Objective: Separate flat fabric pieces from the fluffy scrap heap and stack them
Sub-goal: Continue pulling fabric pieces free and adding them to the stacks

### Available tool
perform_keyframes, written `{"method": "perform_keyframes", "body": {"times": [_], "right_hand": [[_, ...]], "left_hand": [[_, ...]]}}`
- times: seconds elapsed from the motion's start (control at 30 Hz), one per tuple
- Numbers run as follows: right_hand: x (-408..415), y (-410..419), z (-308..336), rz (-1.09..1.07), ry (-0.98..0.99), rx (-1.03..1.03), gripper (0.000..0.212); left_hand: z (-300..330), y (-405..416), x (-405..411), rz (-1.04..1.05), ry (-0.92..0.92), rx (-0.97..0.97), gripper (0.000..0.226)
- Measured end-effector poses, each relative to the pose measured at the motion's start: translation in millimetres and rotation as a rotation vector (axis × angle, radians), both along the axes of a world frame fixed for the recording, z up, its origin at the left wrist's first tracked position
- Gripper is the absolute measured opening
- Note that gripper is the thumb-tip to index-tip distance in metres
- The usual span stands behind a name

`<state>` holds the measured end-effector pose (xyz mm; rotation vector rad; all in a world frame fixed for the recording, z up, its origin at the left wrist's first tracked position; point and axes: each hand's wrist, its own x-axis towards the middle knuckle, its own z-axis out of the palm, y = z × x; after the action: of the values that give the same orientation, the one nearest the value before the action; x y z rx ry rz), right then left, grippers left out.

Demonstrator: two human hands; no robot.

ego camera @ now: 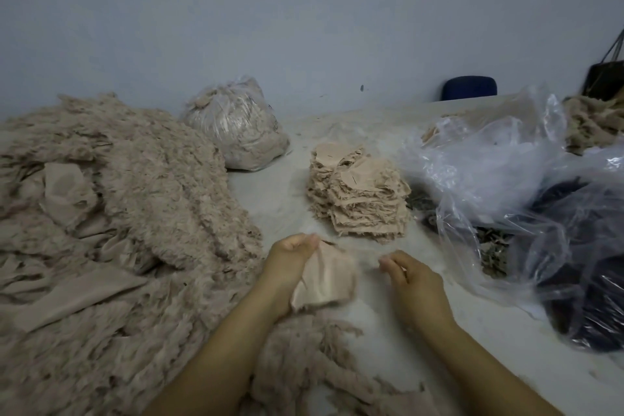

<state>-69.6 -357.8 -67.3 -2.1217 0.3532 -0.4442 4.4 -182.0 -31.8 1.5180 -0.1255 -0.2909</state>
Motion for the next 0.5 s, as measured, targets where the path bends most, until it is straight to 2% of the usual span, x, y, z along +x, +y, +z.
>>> {"method": "perform_keyframes", "body": {"times": [0.07,0.13,0.17,0.23,0.3,0.33,0.37,0.4,0.47,0.5], "right_hand": [[-18.3,-9.9,-2.6,0.111,0.16,0.019,0.027],[-32.8,-16.3,1.4,0.244,0.328,-0.057,0.026],[-35.8,-18.6,6.9,0.247,0.347,-0.109,0.028],[-34.4,-17.5,21.4,0.197,0.262,-0.127,0.034],[-23.9,-10.7,32.6,0.218,0.189,0.08,0.052],[-17.6,-5.2,36.3,0.253,0.163,0.189,0.057],[-12.2,0.9,38.3,0.3,0.124,0.3,0.054],[-7.7,6.4,38.7,0.332,0.058,0.428,0.041],[-0.3,12.2,37.2,0.3,-0.04,0.626,0.008],[2.9,13.2,35.3,0.261,-0.058,0.637,0.009]], "left_hand": [[4.6,6.0,6.9,-0.028,-0.027,0.022,0.025],[7.0,6.6,9.5,-0.139,-0.05,0.106,0.028],[8.0,4.6,9.9,-0.215,-0.047,0.132,0.028],[11.5,-1.0,8.0,-0.373,-0.022,0.139,0.021],[15.7,-5.5,6.1,-0.499,0.008,0.119,0.02],[17.9,-6.3,4.9,-0.53,0.031,0.117,0.03],[18.7,-5.4,5.0,-0.554,0.039,0.138,0.04],[20.6,-3.4,3.4,-0.576,0.036,0.167,0.042],[22.1,2.3,1.7,-0.608,-0.021,0.263,0.022],[20.7,4.7,2.6,-0.603,-0.045,0.3,0.021]]}}
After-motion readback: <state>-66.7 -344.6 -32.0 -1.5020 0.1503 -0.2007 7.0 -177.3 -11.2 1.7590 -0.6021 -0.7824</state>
